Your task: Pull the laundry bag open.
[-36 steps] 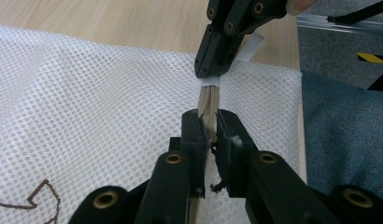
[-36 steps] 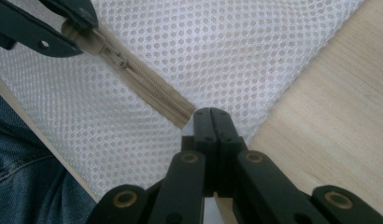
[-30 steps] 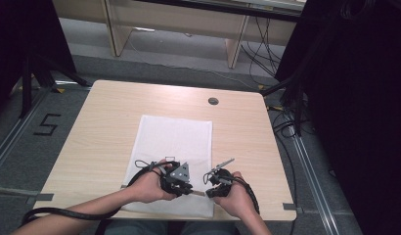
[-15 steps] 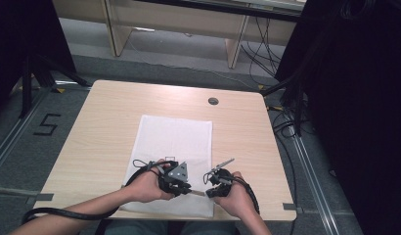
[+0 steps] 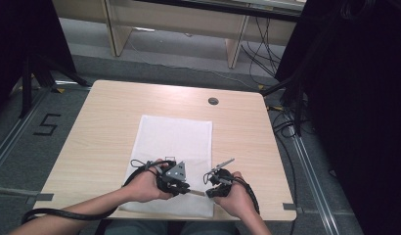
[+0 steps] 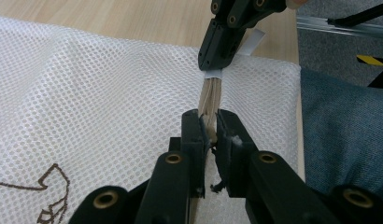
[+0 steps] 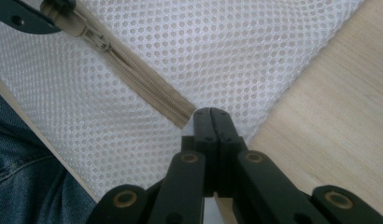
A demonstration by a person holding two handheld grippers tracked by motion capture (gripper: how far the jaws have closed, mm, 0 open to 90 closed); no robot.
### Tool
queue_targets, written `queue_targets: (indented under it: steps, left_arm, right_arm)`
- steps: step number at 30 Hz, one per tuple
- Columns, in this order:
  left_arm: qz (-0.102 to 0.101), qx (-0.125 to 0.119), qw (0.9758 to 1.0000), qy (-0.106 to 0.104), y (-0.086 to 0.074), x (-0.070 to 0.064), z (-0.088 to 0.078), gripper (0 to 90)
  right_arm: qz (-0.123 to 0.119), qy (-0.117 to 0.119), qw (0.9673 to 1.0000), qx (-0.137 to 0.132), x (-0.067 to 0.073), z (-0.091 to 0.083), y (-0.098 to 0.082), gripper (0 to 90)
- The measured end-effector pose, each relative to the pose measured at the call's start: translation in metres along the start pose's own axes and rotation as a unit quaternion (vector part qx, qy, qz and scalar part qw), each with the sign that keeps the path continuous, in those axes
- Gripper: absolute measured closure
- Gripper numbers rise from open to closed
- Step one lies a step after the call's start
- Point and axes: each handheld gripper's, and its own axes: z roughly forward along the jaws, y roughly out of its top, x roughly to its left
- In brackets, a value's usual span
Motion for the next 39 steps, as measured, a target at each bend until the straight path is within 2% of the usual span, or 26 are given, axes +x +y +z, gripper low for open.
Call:
queue_targets:
  steps: [11,14,17,19,26,27,28,29,32,33,34,39]
  left_arm:
    - [-0.001,-0.004,1.0000,0.001,-0.0010,-0.0008,-0.0003,81.8]
    - [-0.008,-0.007,0.9999,-0.001,-0.0021,-0.0003,-0.0020,81.8]
    - [0.001,-0.006,1.0000,0.001,-0.0034,0.0007,-0.0026,81.8]
    - [-0.009,-0.010,0.9999,-0.002,-0.0038,-0.0001,-0.0025,81.8]
    - [-0.008,-0.011,0.9999,0.001,-0.0049,0.0005,-0.0053,81.8]
    - [-0.001,-0.011,0.9999,0.002,-0.0052,0.0018,-0.0068,81.8]
    - [-0.002,-0.010,0.9999,0.003,-0.0059,0.0018,-0.0076,81.8]
    - [-0.013,-0.011,0.9999,0.000,-0.0069,0.0005,-0.0078,81.8]
    - [-0.003,-0.011,0.9999,0.001,-0.0068,0.0014,-0.0079,81.8]
    - [-0.003,-0.011,0.9999,0.001,-0.0068,0.0014,-0.0079,81.8]
    - [-0.013,-0.013,0.9998,0.000,-0.0073,0.0005,-0.0077,81.8]
    - [-0.011,-0.013,0.9999,0.000,-0.0095,0.0011,-0.0090,81.8]
  right_arm:
    - [0.001,-0.001,1.0000,0.001,0.0002,-0.0002,0.0000,90.0]
    - [-0.003,-0.002,1.0000,-0.002,0.0004,-0.0002,0.0001,90.0]
    - [-0.004,-0.001,1.0000,-0.002,0.0002,-0.0001,0.0002,90.0]
    - [-0.004,-0.002,1.0000,-0.003,0.0001,-0.0001,0.0000,90.0]
    - [-0.002,-0.002,1.0000,-0.002,0.0003,-0.0003,-0.0001,90.0]
    - [-0.002,-0.002,1.0000,-0.002,0.0003,-0.0003,-0.0001,90.0]
    - [-0.002,-0.003,1.0000,-0.002,0.0002,-0.0002,0.0000,90.0]
    - [-0.004,-0.001,1.0000,-0.002,0.0001,-0.0002,0.0002,90.0]
    - [-0.004,-0.002,1.0000,-0.003,0.0002,-0.0001,0.0000,90.0]
    - [-0.003,-0.002,1.0000,-0.002,0.0003,-0.0002,0.0000,90.0]
    - [0.000,-0.004,1.0000,-0.001,0.0011,-0.0006,-0.0001,90.0]
    - [-0.002,-0.002,1.0000,-0.003,0.0004,-0.0002,-0.0002,90.0]
